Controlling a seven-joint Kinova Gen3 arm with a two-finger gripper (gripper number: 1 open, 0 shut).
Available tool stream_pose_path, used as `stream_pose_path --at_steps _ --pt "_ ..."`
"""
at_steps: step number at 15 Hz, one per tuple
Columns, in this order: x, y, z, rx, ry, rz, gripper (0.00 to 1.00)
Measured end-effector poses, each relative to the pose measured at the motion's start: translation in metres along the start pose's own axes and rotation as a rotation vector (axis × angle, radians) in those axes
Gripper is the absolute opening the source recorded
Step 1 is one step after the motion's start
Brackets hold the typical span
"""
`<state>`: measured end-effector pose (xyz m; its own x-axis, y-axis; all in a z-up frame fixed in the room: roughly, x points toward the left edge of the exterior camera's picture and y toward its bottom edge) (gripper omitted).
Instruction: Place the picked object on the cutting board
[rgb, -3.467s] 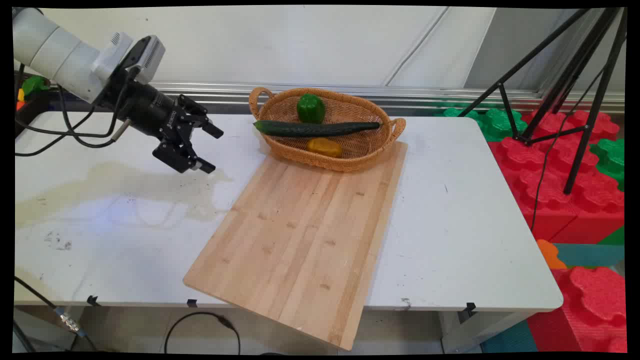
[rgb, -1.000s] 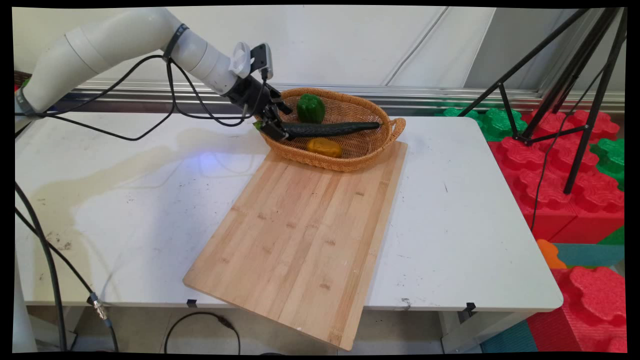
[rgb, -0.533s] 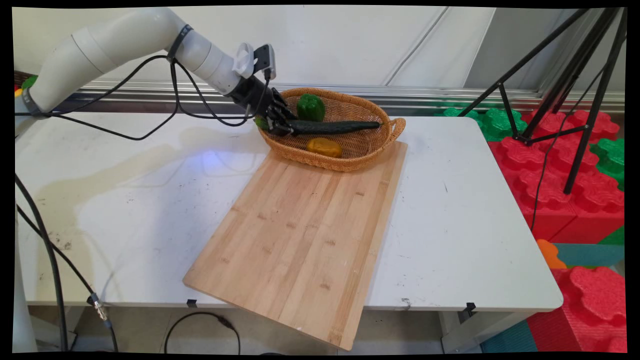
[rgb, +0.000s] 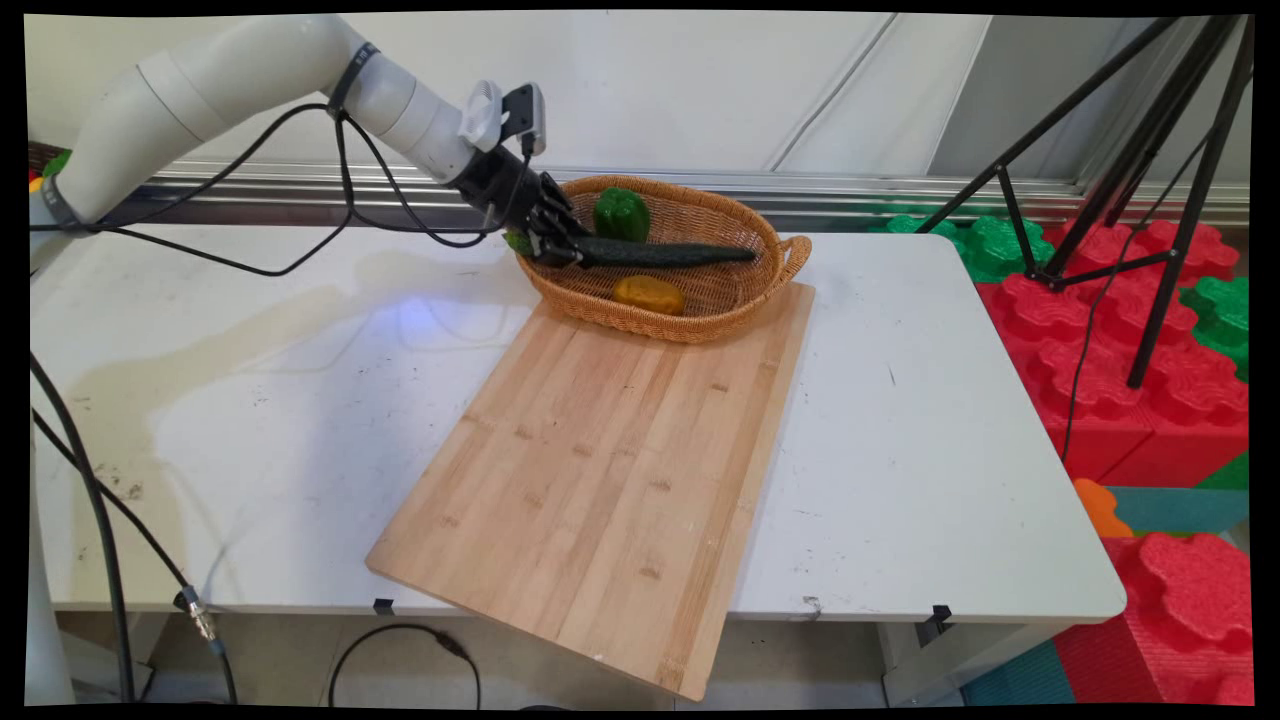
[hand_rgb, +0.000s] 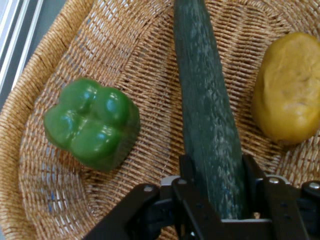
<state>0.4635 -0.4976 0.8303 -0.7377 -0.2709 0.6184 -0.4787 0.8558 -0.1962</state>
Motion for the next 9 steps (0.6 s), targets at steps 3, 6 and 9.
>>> stream_pose_path --at_steps 3,6,9 --pt "0.000 -0.002 -0.014 0.000 0.011 0.018 0.00" --pt "0.000 -0.001 -0.029 0.000 0.021 0.028 0.00" --pt "0.000 0.001 -0.049 0.000 0.042 0.027 0.00"
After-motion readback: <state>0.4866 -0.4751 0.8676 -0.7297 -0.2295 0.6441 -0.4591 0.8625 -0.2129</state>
